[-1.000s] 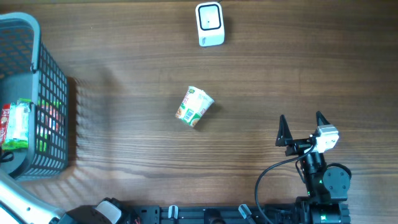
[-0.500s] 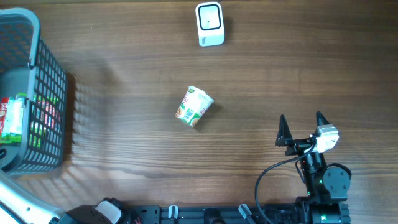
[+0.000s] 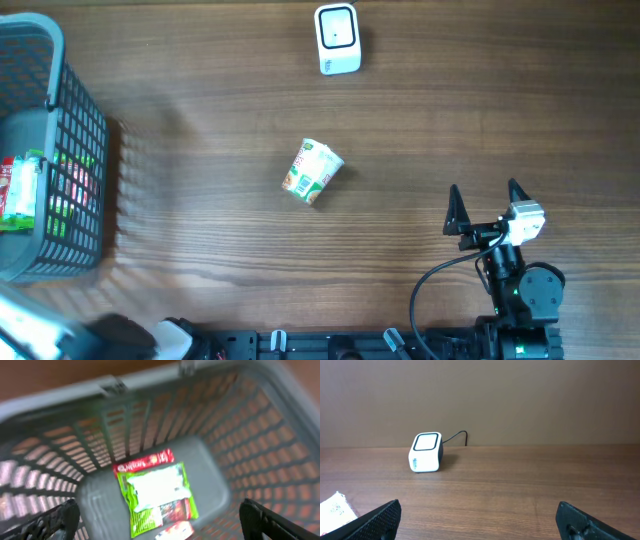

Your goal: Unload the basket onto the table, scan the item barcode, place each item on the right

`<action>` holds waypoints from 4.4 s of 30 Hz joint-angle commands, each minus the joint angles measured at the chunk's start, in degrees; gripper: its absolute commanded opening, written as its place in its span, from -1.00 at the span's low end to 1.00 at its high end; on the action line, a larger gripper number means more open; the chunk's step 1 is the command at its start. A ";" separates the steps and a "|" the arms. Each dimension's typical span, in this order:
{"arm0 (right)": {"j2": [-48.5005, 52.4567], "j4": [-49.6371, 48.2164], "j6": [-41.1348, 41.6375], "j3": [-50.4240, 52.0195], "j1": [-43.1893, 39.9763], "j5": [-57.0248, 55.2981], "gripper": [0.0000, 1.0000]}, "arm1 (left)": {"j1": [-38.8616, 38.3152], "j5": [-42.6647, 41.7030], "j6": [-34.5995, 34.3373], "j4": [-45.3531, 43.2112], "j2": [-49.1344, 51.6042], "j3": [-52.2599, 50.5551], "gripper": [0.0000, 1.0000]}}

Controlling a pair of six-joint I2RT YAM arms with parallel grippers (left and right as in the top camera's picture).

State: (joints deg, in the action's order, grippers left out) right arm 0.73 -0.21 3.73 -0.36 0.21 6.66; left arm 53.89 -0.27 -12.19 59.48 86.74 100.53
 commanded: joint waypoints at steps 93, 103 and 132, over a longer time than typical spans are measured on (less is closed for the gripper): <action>-0.31 -0.28 -0.59 0.07 -0.07 0.85 0.99 | -15.54 7.39 35.58 -26.47 29.79 -28.59 -0.92; -0.31 -0.26 -0.59 0.07 -0.07 0.85 1.00 | -15.54 7.43 29.73 -26.34 16.74 -18.75 -0.92; -0.31 -0.26 -0.59 0.07 -0.07 0.85 1.00 | -9.62 -1.31 37.51 -21.99 28.13 -18.78 1.00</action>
State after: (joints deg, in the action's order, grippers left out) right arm 0.73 -0.21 3.73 -0.36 0.21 6.66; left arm 43.92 -0.14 23.99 37.63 112.46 81.38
